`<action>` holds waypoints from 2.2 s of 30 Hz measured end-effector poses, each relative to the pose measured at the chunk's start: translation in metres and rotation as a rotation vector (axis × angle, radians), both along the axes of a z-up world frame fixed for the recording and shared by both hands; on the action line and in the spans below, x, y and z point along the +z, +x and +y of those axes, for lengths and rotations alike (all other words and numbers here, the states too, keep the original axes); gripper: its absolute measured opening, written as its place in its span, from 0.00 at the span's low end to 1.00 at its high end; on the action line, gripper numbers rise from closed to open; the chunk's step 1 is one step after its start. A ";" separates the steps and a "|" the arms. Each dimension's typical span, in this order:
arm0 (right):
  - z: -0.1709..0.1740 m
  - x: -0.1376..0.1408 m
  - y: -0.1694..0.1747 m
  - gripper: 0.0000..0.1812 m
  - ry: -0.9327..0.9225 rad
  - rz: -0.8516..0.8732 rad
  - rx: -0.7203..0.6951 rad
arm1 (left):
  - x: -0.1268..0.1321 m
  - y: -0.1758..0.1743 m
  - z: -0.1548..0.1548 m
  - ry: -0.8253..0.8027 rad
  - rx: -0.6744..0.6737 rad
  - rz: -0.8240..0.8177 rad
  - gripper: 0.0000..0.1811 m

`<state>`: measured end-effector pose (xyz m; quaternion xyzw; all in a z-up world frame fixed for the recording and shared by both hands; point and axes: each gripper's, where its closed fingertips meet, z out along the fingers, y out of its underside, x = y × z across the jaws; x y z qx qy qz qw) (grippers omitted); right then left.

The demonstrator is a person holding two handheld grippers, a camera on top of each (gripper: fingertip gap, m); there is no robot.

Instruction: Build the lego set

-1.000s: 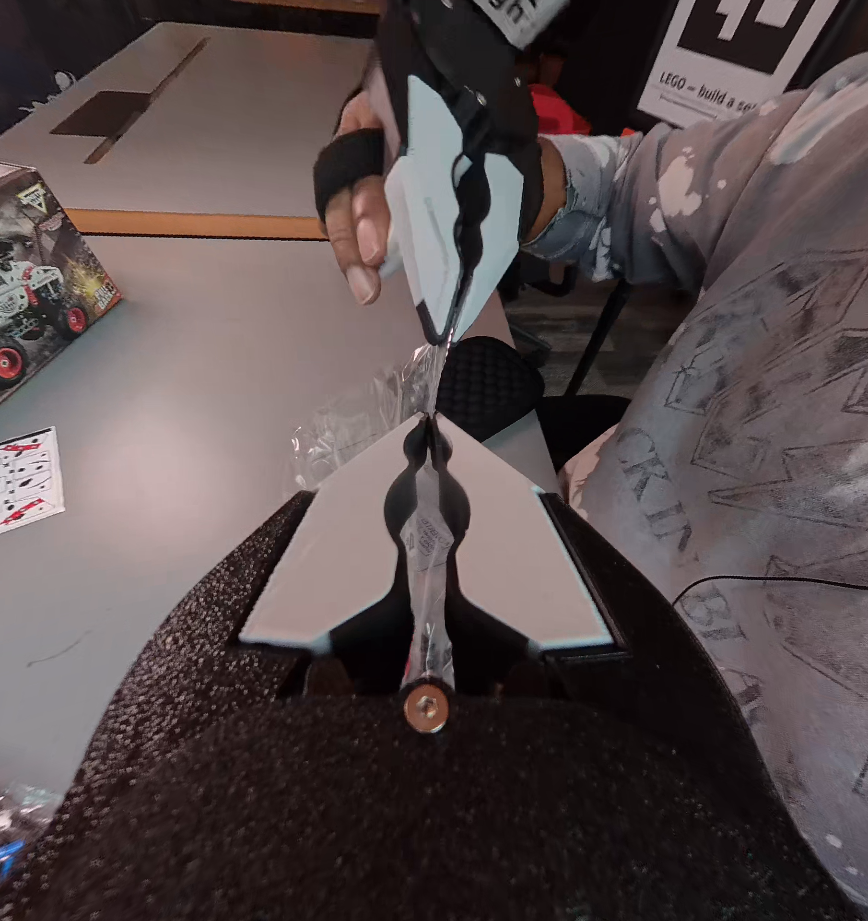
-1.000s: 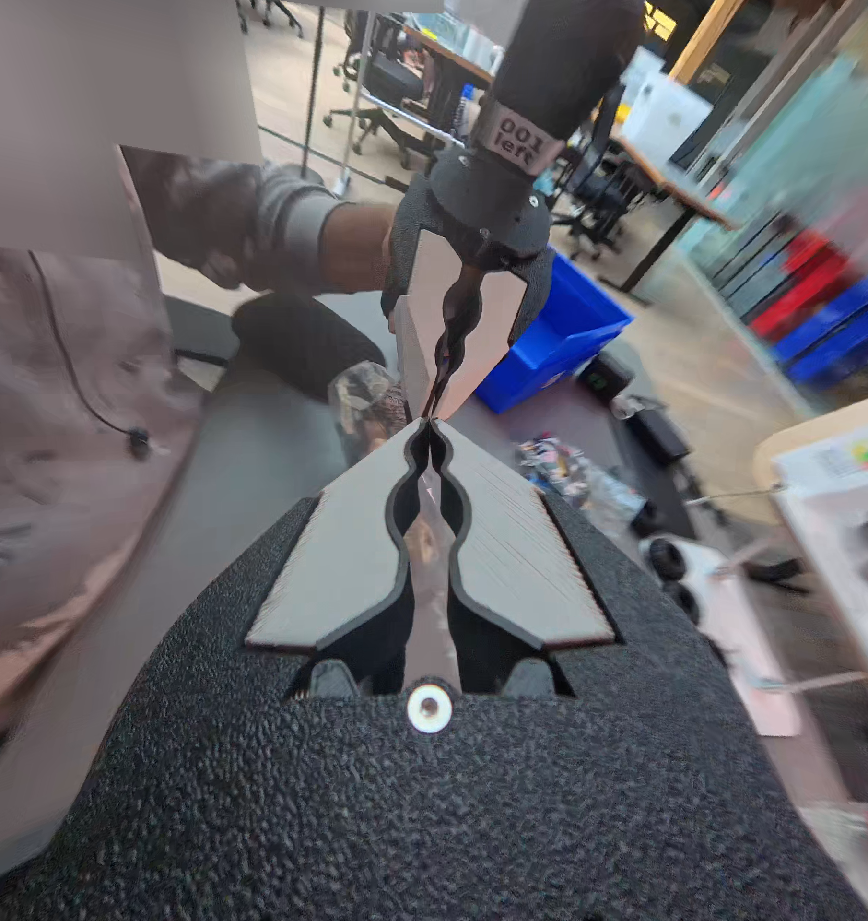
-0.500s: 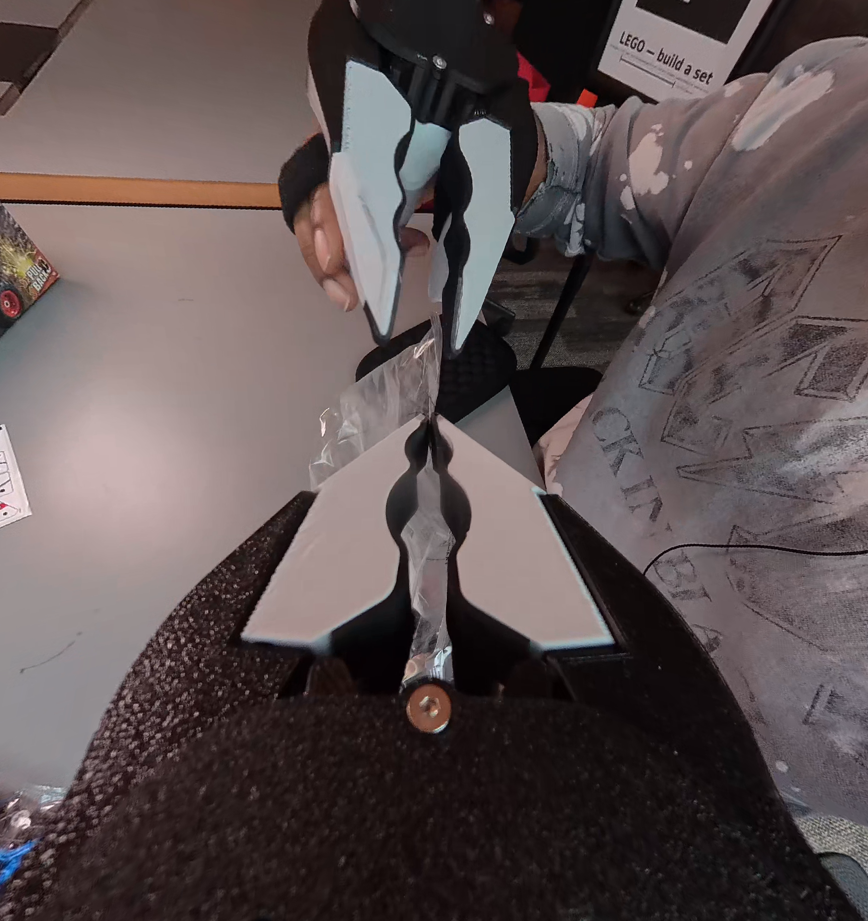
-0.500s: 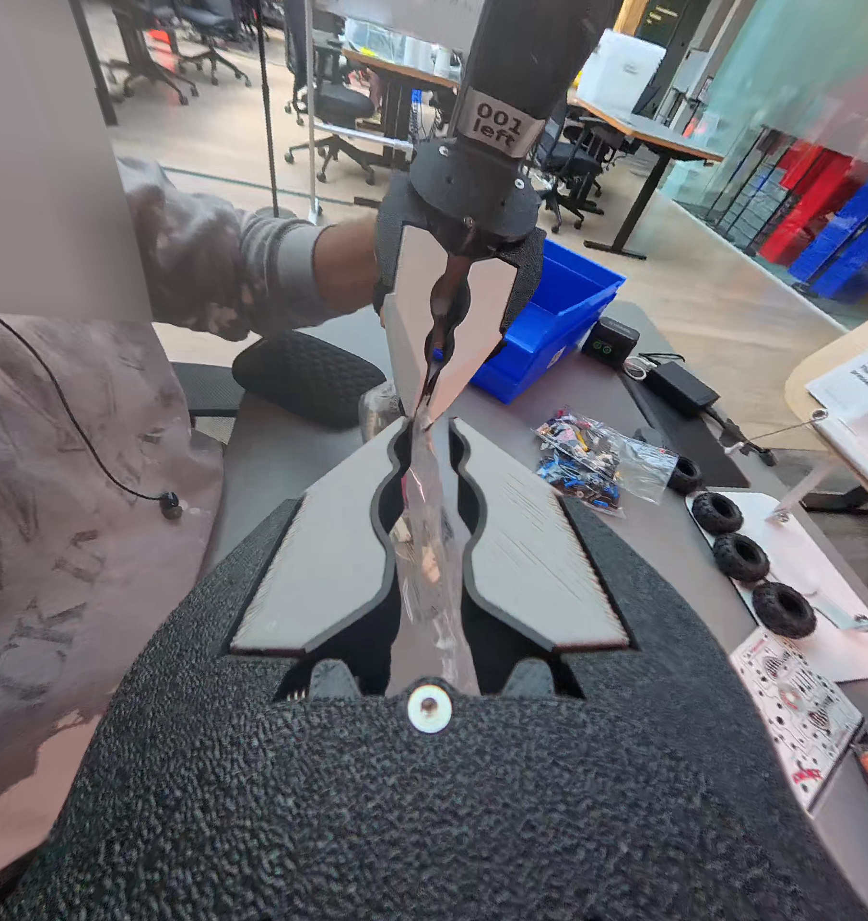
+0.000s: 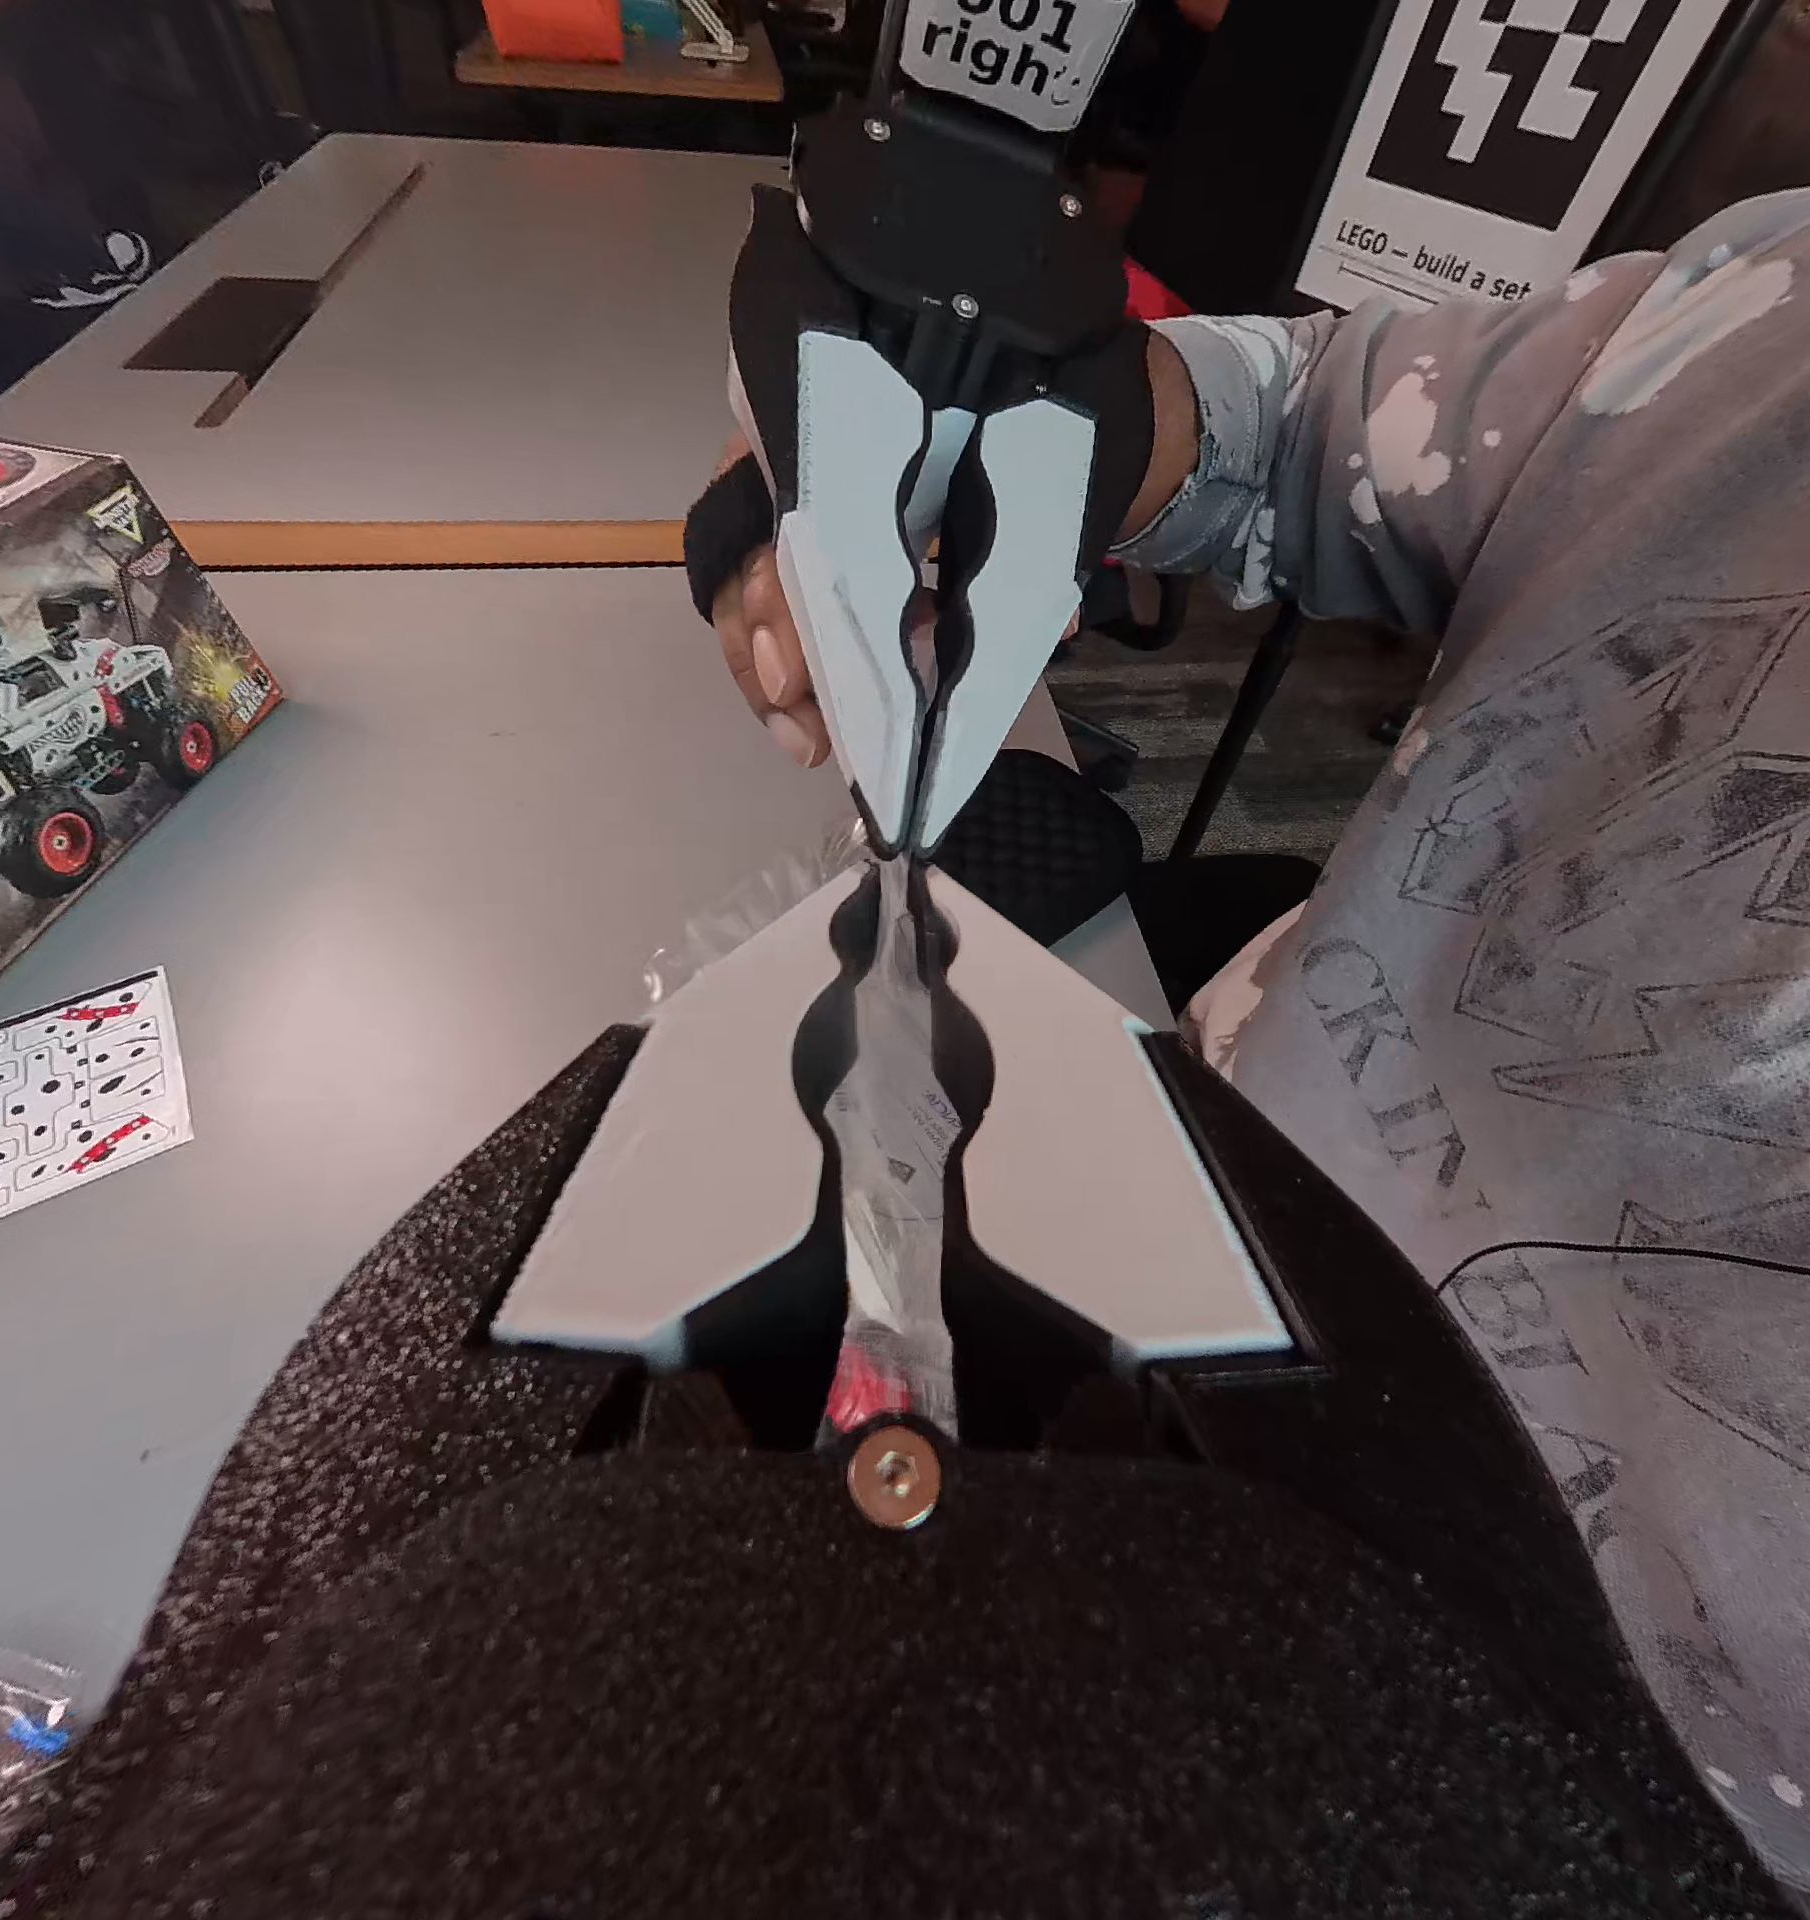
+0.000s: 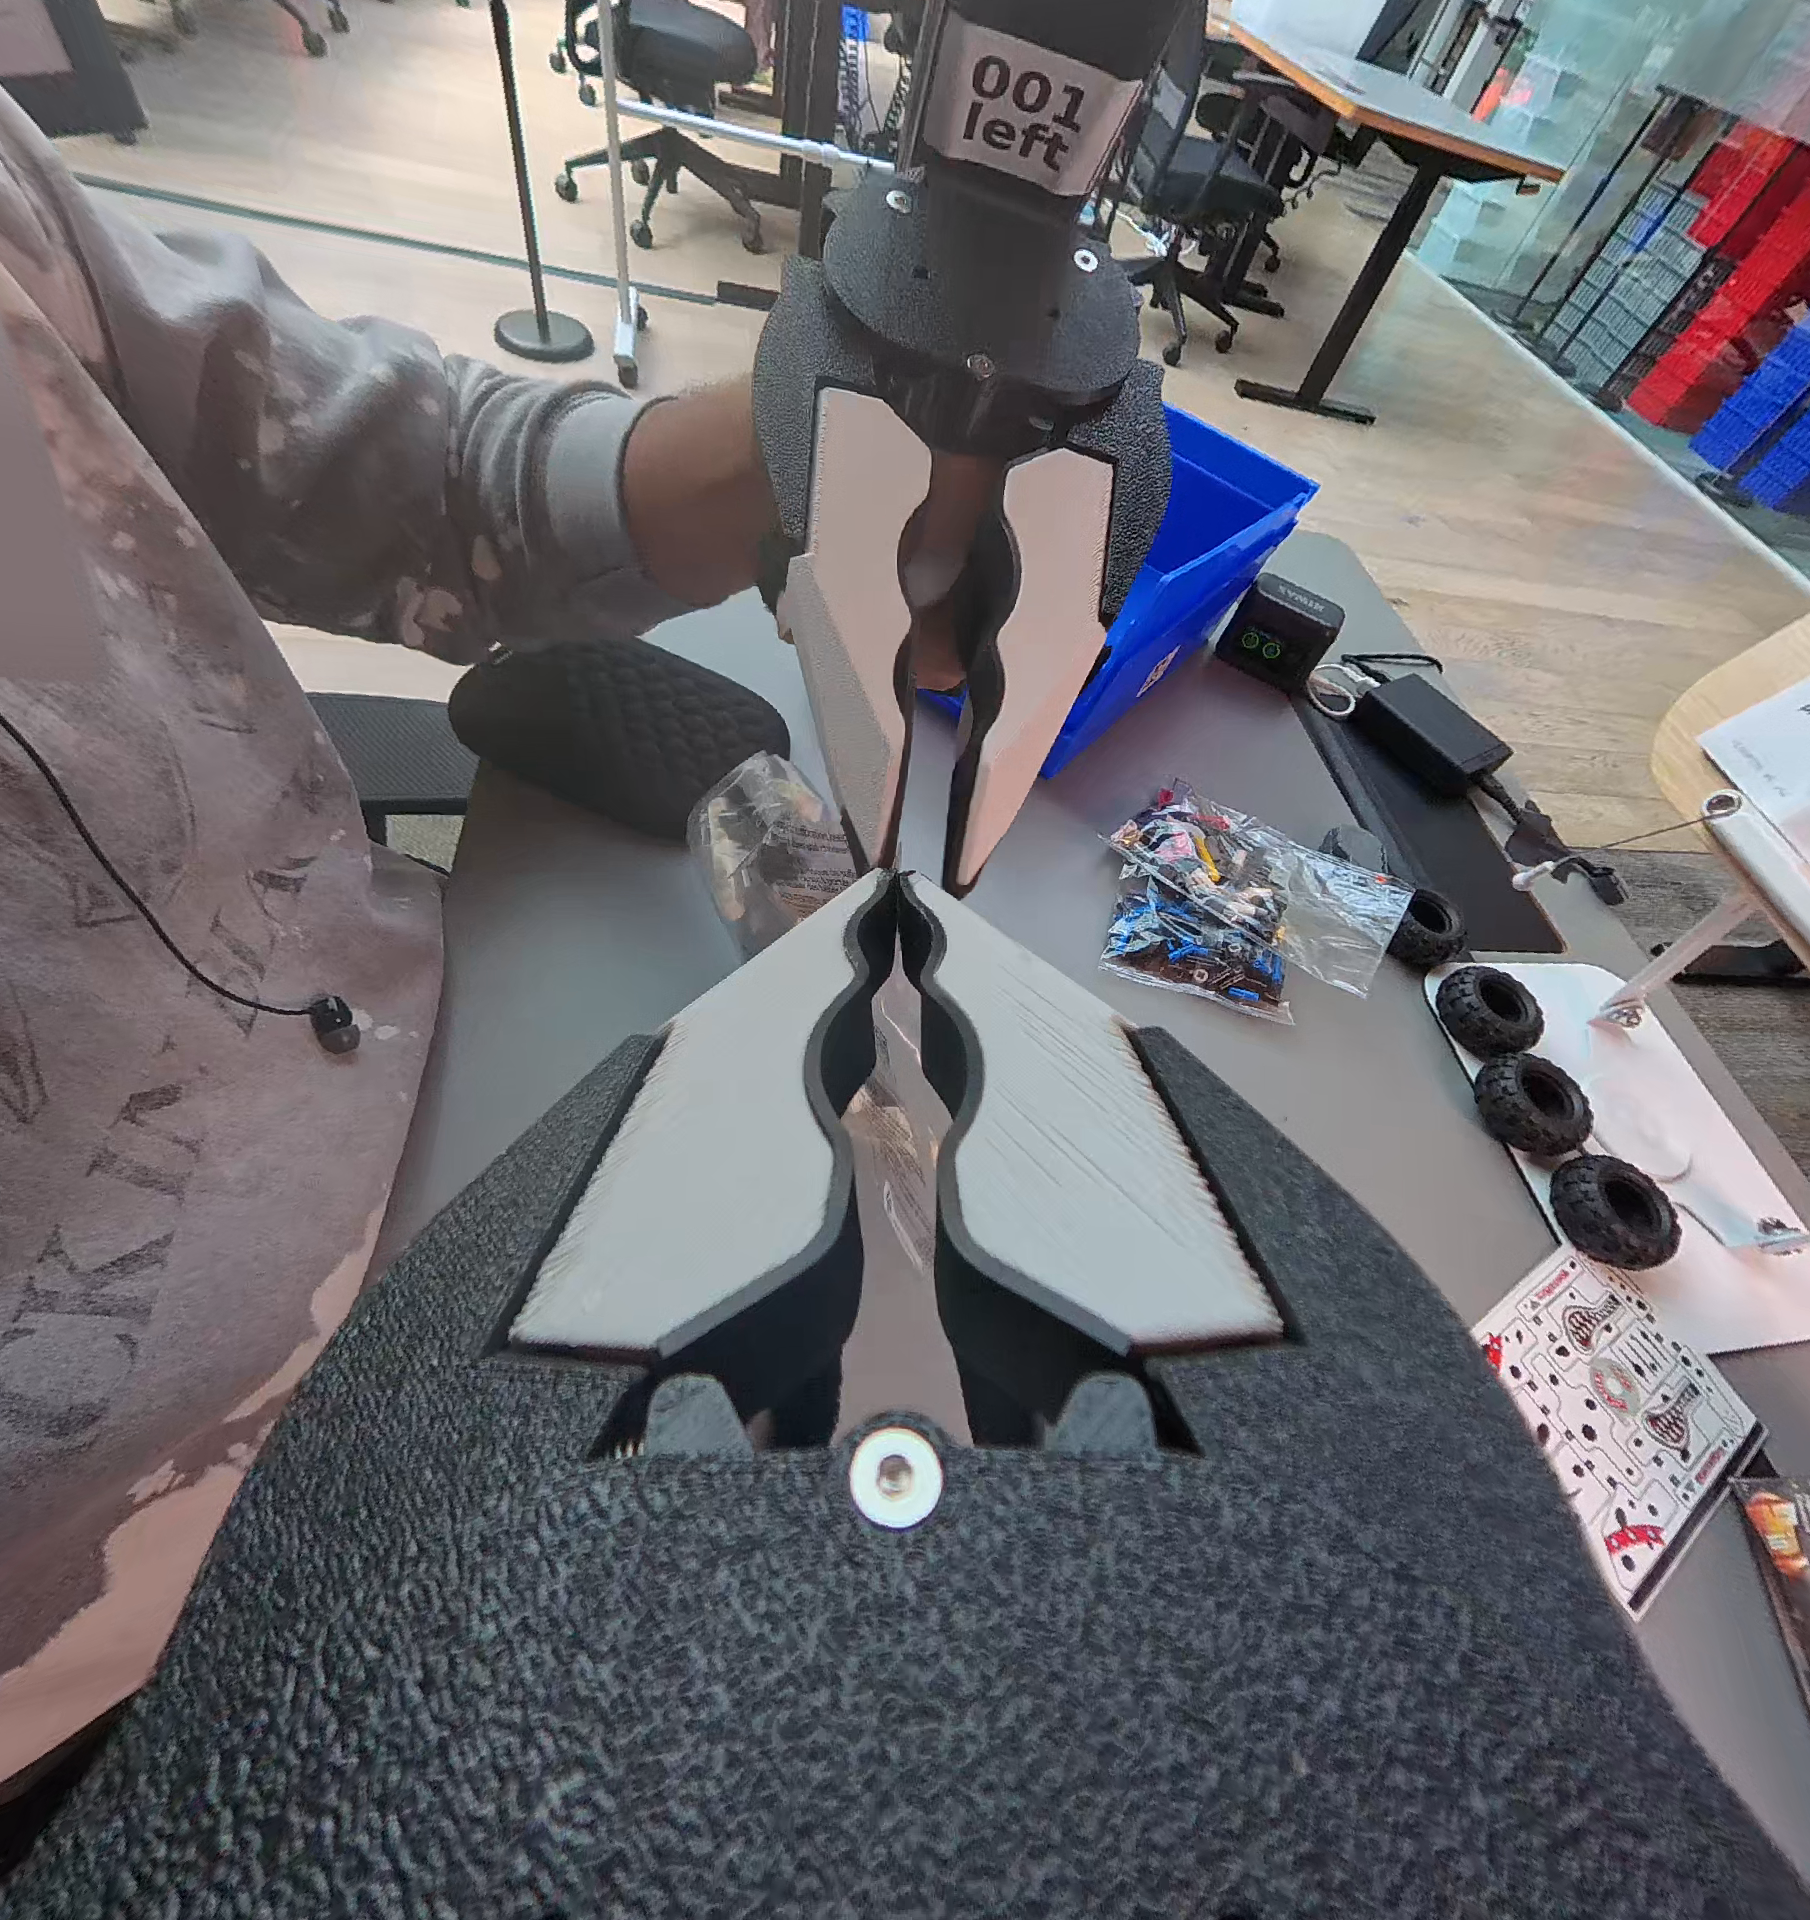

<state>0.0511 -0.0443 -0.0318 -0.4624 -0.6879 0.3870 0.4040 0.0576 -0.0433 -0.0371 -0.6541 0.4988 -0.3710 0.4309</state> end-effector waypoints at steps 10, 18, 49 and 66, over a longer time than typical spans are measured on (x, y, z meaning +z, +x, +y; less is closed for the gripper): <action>-0.006 -0.003 0.008 0.00 0.140 -0.072 0.062 | -0.002 0.008 -0.011 -0.087 -0.073 -0.008 0.00; -0.037 0.061 -0.016 0.00 0.100 -0.136 0.101 | 0.058 -0.016 -0.040 -0.077 -0.209 -0.109 0.00; 0.014 -0.057 -0.041 0.00 -0.350 -0.110 -0.040 | -0.061 -0.041 0.021 -0.219 -0.009 0.015 0.05; 0.032 -0.058 -0.027 0.00 -0.118 -0.100 0.116 | -0.057 -0.026 0.032 -0.425 -0.190 -0.055 0.00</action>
